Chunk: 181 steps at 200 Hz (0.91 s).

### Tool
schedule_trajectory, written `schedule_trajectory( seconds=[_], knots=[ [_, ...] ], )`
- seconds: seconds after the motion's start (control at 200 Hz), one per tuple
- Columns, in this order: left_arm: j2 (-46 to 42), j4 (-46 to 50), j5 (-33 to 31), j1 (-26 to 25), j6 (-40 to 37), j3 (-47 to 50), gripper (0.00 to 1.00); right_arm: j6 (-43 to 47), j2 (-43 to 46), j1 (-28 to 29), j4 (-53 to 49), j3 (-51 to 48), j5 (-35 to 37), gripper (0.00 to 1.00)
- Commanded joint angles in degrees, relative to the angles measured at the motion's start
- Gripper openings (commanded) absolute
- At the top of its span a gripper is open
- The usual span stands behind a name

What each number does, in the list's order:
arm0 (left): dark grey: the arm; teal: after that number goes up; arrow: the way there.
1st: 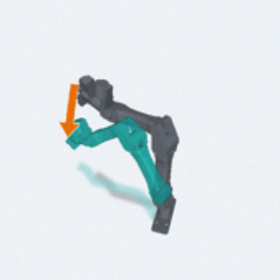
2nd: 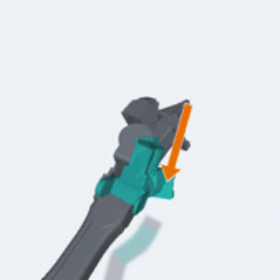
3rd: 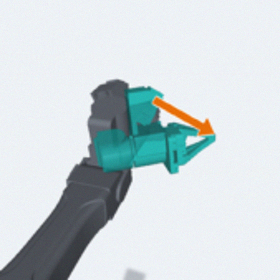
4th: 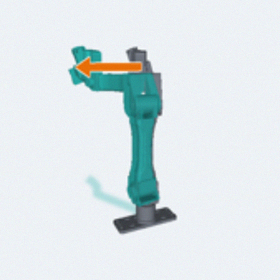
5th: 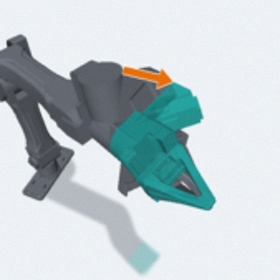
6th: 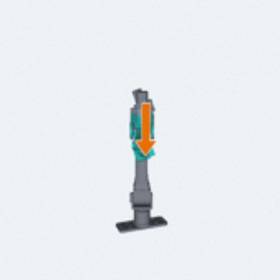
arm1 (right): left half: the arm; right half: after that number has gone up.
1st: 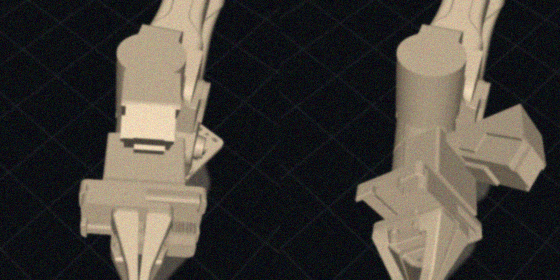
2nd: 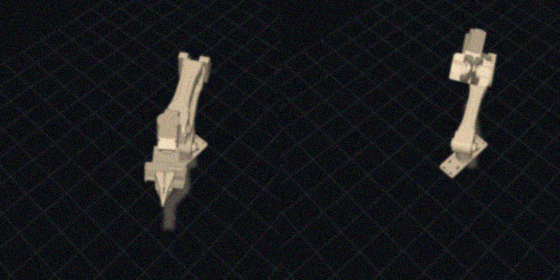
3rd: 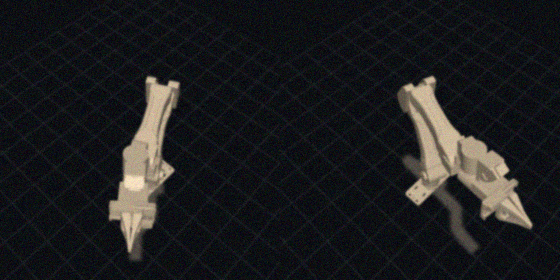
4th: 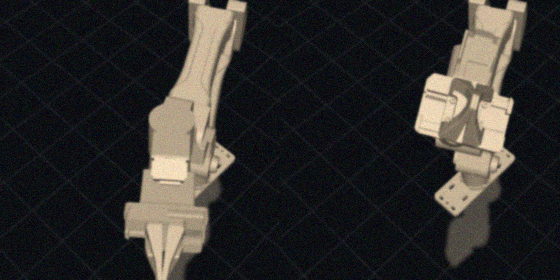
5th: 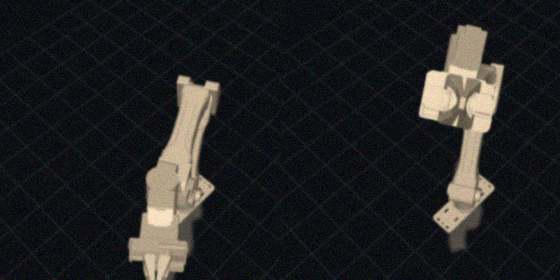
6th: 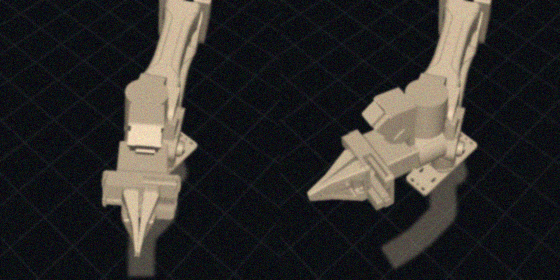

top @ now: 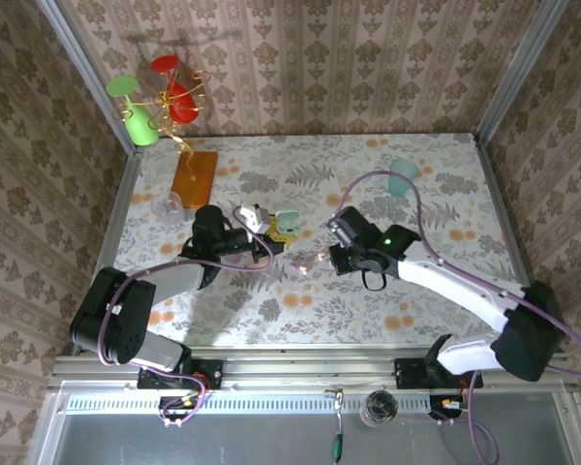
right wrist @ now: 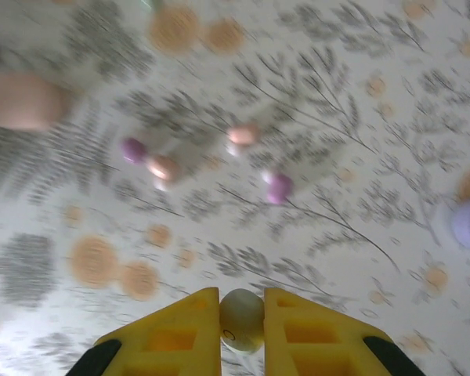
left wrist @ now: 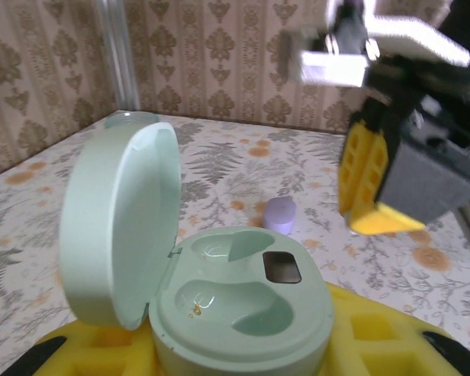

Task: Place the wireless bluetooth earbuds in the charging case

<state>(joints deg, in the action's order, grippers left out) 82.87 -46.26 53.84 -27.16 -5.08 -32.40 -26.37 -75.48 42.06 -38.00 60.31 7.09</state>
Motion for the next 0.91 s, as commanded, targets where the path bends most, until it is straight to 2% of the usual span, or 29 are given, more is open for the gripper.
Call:
schedule_trajectory(
  seconds=[0.0,0.125,0.375,0.52,0.9],
  knots=[
    [-0.5,3.1,5.2,-1.7,-1.7,-2.5,0.33,1.9,4.6,-2.9,10.0,-2.5,-13.7,0.16],
    [0.4,5.1,8.7,-3.2,-1.7,-3.6,0.33,1.2,7.8,-5.8,16.8,-4.8,-23.3,0.16],
    [1.7,6.7,11.0,-4.8,-1.5,-5.5,0.33,1.8,7.5,-6.2,20.1,-3.9,-31.0,0.16],
    [1.9,9.0,11.2,-5.0,-3.4,-5.8,0.33,1.6,7.5,-6.2,20.7,-3.8,-32.5,0.15],
    [2.0,14.4,12.3,-5.5,-7.4,-7.1,0.33,1.6,7.2,-6.2,20.1,-2.7,-30.1,0.15]
  ],
)
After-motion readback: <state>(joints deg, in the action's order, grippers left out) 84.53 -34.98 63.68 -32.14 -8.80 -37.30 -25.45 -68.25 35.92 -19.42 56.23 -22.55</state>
